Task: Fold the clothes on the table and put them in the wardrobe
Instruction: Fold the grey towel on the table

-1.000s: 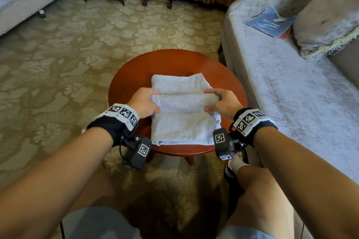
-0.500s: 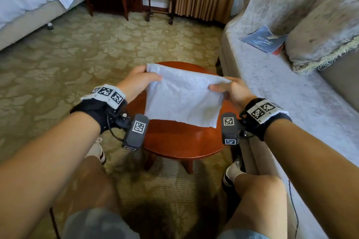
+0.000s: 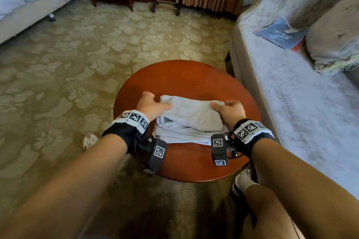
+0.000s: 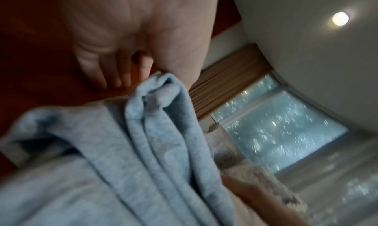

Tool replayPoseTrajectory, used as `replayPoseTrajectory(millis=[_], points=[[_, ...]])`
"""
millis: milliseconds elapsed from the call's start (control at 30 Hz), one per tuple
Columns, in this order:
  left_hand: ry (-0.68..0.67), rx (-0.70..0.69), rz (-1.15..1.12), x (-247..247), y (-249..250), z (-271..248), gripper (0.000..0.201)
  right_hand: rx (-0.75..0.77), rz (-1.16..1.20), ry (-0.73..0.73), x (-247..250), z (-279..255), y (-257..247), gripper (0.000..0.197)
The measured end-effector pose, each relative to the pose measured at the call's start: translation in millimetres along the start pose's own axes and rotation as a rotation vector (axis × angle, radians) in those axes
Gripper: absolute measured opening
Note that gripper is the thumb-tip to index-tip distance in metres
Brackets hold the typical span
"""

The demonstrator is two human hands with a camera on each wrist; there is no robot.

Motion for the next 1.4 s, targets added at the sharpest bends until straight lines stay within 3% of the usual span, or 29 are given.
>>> replayPoseTrajectory(millis=[67, 133, 233, 333, 433, 567, 700, 767, 900, 1033, 1200, 1300, 1400], points=[[0.035, -0.062, 0.152, 2, 2, 0, 0.041, 0.002, -0.003, 0.013, 1, 0, -1, 0.058], [0.014, -0.063, 0.127, 3, 2, -4, 0.042, -0.007, 0.017, 0.021, 4, -4, -3, 0.055], [-0.031, 0.090, 0.006, 4, 3, -22, 0.042, -0.044, -0.037, 0.043, 12, -16, -6, 0.058], [-0.061, 0.174, 0.016, 7, 6, -35, 0.041, -0.104, -0.072, -0.076, 21, -33, -6, 0.061], [-0.130, 0.215, 0.029, 10, 8, -44, 0.034, -0.100, -0.139, -0.175, 27, -47, 0, 0.041], [-0.111, 0.162, -0.053, 9, 16, -59, 0.027, -0.089, -0.229, -0.141, 34, -61, 2, 0.031], [-0.064, 0.077, -0.176, 11, 26, -70, 0.026, -0.100, -0.048, -0.109, 44, -69, -6, 0.022], [-0.096, 0.113, -0.150, 15, 20, -74, 0.026, -0.098, -0.038, -0.129, 46, -72, -3, 0.020], [-0.175, 0.233, 0.083, 16, -7, -79, 0.031, -0.076, -0.265, -0.283, 41, -79, 13, 0.012], [-0.102, 0.141, 0.293, 12, -9, -80, 0.045, -0.072, -0.486, -0.274, 40, -88, 17, 0.041], [-0.103, 0.121, 0.416, 2, 3, -83, 0.053, -0.059, -0.492, -0.278, 40, -92, 13, 0.015], [-0.123, 0.149, 0.351, -2, 4, -82, 0.054, -0.077, -0.498, -0.265, 37, -92, 11, 0.027], [-0.107, 0.168, 0.214, -7, 5, -76, 0.041, -0.103, -0.255, -0.288, 34, -89, 13, 0.047]])
Point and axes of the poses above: each hand's wrist, its own z-axis towards the middle knuckle, its own x-axis out of the back of the hand, y = z × x, the point moved 1 cm from there along z, towards the middle knuckle, and after that the axes turned 15 degrees about -z, right-handed, at the moved point
